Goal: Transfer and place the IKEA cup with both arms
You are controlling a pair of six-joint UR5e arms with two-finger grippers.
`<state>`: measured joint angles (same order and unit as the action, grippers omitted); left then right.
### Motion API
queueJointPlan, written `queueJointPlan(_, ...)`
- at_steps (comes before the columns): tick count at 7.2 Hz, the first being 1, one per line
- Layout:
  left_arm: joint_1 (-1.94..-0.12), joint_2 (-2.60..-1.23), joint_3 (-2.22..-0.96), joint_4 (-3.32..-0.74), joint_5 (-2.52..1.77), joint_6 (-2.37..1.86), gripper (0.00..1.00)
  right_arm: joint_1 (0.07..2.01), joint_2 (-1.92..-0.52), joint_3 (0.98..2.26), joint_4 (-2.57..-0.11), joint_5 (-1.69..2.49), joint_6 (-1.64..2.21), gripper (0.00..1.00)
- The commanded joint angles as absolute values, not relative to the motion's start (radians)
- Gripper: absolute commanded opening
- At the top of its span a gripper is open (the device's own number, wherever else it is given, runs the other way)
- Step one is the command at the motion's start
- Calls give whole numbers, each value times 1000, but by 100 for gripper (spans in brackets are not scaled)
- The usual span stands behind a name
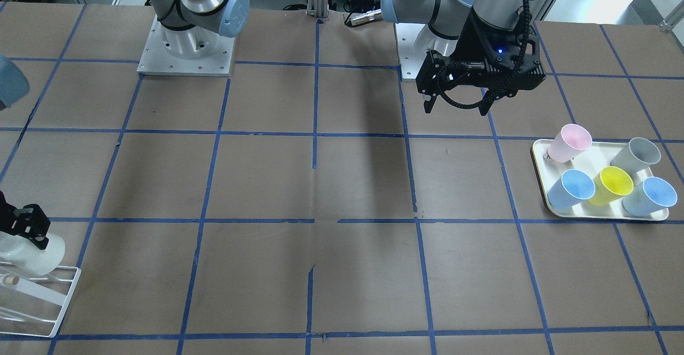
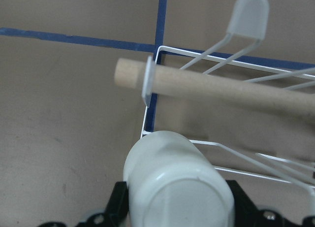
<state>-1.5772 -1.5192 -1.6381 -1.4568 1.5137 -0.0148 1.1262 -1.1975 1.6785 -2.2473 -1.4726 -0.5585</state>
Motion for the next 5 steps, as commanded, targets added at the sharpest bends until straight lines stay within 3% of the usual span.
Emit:
queueJointPlan(1, -1574, -1522, -1635, -1459, 1480, -15, 100, 1126, -1207, 1669, -2232, -1476, -558, 22)
queueJointPlan(5, -1522, -1529, -1640, -1470, 1428, 91, 100, 1126, -1288, 1598, -2041, -1525, -558, 17)
